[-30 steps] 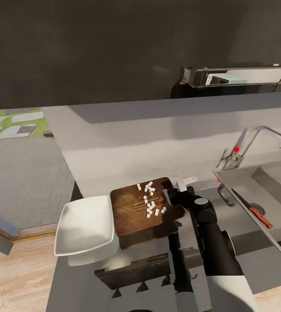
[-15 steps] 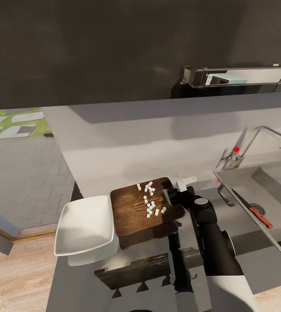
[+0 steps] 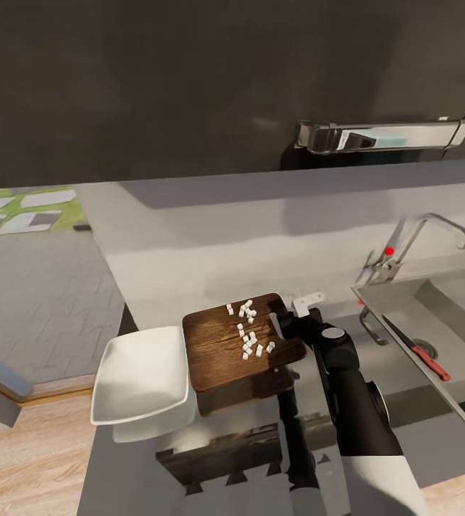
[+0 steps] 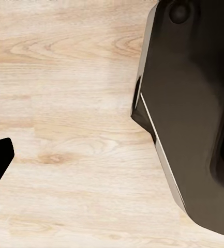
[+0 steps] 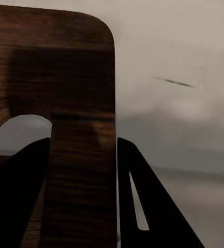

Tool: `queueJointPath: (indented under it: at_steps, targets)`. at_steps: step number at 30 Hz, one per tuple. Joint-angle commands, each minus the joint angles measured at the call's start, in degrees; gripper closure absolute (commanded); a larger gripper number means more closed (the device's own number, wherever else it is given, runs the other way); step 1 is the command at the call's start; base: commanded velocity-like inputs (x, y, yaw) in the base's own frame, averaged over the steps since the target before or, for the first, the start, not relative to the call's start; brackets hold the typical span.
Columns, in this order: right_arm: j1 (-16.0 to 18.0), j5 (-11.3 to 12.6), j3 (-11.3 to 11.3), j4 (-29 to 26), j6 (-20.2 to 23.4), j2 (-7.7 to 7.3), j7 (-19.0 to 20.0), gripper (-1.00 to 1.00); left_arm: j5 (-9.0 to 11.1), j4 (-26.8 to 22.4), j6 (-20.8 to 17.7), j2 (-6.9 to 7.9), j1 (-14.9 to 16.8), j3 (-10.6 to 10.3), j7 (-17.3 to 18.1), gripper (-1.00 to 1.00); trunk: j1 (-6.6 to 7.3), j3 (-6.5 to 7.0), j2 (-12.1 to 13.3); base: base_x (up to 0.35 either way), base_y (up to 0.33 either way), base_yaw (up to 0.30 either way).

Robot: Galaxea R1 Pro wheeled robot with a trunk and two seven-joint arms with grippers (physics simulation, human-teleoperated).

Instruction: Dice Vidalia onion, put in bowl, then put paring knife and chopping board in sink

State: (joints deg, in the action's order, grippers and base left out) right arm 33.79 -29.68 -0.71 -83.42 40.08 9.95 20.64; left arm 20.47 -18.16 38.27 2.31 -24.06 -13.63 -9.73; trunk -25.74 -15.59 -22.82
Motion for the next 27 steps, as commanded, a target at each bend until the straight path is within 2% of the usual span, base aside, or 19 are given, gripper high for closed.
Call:
queueJointPath:
  at_steps: [1,27]
  targets:
    - [0.0,-0.6,-0.1,-0.1,0.2,0.05,0.5,1.00,0.2,-0.1,0.1,0.06,0.0,-0.5,-0.5,-1.00,-0.04,0.00,-0.1,0.000,0.000,0.000]
    - [0.0,-0.6,-0.1,-0.1,0.2,0.05,0.5,1.00,0.2,-0.1,0.1,0.05,0.0,-0.5,-0.5,-1.00,-0.04,2.33,-0.1,0.000,0.000,0.000]
